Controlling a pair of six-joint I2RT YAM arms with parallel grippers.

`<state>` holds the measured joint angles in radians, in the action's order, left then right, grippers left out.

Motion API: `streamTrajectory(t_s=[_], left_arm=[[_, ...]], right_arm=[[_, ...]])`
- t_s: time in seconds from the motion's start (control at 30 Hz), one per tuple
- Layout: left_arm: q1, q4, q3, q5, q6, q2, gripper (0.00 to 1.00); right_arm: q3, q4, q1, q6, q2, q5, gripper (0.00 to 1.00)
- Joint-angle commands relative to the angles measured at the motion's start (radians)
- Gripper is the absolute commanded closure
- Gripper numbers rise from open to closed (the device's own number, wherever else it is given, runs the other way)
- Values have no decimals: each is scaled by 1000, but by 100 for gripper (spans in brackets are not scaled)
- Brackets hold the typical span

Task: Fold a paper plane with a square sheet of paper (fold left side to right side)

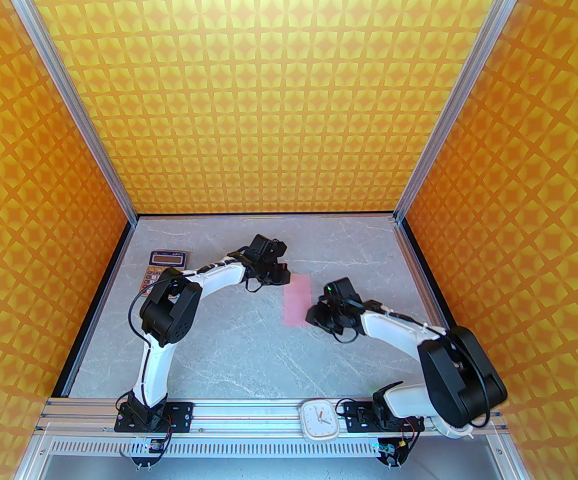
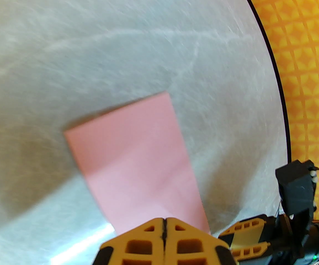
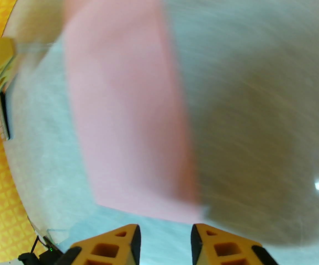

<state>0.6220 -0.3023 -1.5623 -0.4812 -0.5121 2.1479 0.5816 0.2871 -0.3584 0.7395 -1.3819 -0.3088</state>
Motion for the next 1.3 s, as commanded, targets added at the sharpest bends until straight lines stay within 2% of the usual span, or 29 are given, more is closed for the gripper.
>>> streamTrajectory(t_s=[0.0,0.17,0.3,0.53,1.1,1.27], left_arm=[[-12,-9,-65,2,9,67,97],[-20,-37,-167,12,15,145,97],[-21,-80,-226,24,35,204,97],[-18,-89,-177,46,46,225,97],[-11,-75,-157,45,34,221,97],[-13,-64,-166,37,22,193,97]], right_arm=[[-30,-72,2,38,39,30,68],[-70,-123,2,63,56,23,71],[-63,-92,2,67,75,46,66],[-44,-66,9,72,50,24,59],[-18,-217,22,115,-84,-98,62],[6,-182,21,97,-85,-95,62]])
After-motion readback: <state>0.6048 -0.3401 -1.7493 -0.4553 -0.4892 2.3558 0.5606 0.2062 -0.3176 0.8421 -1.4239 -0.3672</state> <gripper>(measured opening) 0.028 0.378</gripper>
